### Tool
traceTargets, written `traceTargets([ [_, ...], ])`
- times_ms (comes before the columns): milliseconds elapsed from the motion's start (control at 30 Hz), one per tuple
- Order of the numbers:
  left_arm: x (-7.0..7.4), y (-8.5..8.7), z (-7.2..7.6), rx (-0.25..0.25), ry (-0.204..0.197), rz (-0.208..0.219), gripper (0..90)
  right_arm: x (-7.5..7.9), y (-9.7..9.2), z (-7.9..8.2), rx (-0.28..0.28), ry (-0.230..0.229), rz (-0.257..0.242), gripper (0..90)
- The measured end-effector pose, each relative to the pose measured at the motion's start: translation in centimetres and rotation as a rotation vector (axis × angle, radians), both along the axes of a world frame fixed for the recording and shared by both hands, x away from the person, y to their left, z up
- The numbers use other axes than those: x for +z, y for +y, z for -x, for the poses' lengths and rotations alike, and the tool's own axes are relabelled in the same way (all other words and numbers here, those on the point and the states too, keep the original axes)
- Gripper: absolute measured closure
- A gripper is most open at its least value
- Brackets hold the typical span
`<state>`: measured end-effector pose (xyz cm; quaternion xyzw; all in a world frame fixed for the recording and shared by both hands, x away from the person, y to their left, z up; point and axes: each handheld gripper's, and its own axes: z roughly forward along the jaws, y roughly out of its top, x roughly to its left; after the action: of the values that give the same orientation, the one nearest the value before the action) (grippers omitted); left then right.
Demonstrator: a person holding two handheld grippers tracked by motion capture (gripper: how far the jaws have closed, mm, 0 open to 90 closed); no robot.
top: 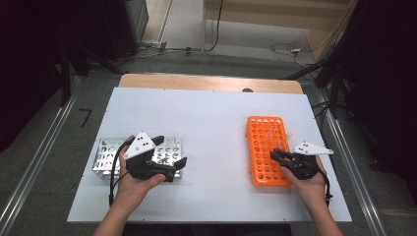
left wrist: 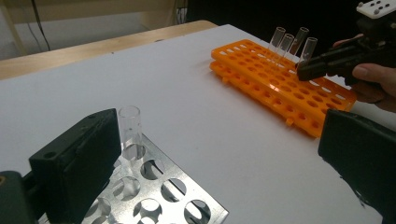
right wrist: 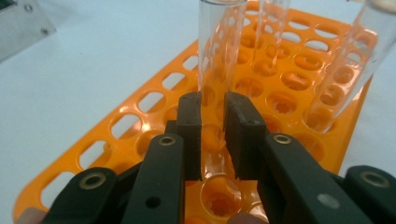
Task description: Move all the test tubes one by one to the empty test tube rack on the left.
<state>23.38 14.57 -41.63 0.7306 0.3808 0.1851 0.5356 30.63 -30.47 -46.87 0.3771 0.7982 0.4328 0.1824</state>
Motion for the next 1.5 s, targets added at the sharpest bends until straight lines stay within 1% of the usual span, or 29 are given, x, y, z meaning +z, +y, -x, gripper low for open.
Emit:
traceTargets([
  [100, 0.2, 0.0, 0.1, -0.006, -0.003, 0.000, 0.0, 1.0, -0.2, 0.2, -0.010, -0.002, -0.025, 73.9],
  [200, 0.4, -0.1, 0.1, -0.013, -0.007, 0.003, 0.0, 2.2, -0.3, 0.4, -0.028, -0.005, -0.036, 74.0],
  [267, 0.5, -0.2, 0.1, -0.013, -0.008, 0.000, 0.0, 2.9, -0.3, 0.5, -0.030, -0.013, -0.051, 73.9],
  [333, 0.7, -0.3, 0.1, -0.015, -0.012, -0.002, 0.0, 3.6, -0.2, 0.6, -0.021, -0.021, -0.057, 74.0],
  [433, 0.9, -0.5, 0.0, -0.028, -0.012, -0.002, 0.0, 4.5, 0.3, 0.8, -0.004, -0.027, -0.067, 73.9],
  [533, 1.2, -0.9, -0.3, -0.039, -0.016, -0.004, 0.0, 5.4, 1.1, 1.0, 0.032, -0.035, -0.076, 74.0],
  [700, 1.9, -1.7, -0.7, -0.063, -0.019, -0.009, 0.0, 6.5, 3.3, 1.2, 0.099, -0.031, -0.081, 74.0],
  [800, 2.1, -2.1, -0.8, -0.073, -0.021, -0.002, 0.0, 6.9, 4.6, 1.3, 0.132, -0.030, -0.094, 74.0],
  [933, 2.0, -2.6, -0.9, -0.083, -0.017, 0.001, 0.0, 7.1, 6.4, 1.4, 0.180, -0.033, -0.097, 74.0],
  [1033, 2.0, -3.0, -0.7, -0.099, -0.021, -0.011, 0.5, 6.9, 7.8, 1.6, 0.210, -0.031, -0.107, 74.0],
  [1100, 1.9, -3.2, -0.6, -0.108, -0.017, -0.013, 2.8, 6.7, 8.7, 1.8, 0.238, -0.028, -0.088, 74.0],
  [1167, 1.8, -3.4, -0.5, -0.127, -0.011, -0.005, 4.6, 6.4, 9.6, 2.0, 0.261, -0.019, -0.095, 74.0],
  [1300, 1.4, -3.9, -0.4, -0.163, 0.003, 0.003, 8.4, 5.7, 11.2, 2.7, 0.299, -0.020, -0.061, 74.0],
  [1400, 1.4, -4.2, -0.3, -0.183, 0.012, 0.012, 13.6, 5.3, 12.1, 3.3, 0.315, -0.023, -0.039, 74.0],
  [1467, 1.4, -4.6, -0.1, -0.198, 0.011, 0.008, 19.0, 5.1, 12.5, 3.6, 0.323, -0.028, -0.026, 74.0],
  [1500, 1.4, -4.8, 0.0, -0.197, 0.010, 0.001, 22.5, 5.0, 12.8, 3.7, 0.331, -0.029, -0.018, 74.0],
])
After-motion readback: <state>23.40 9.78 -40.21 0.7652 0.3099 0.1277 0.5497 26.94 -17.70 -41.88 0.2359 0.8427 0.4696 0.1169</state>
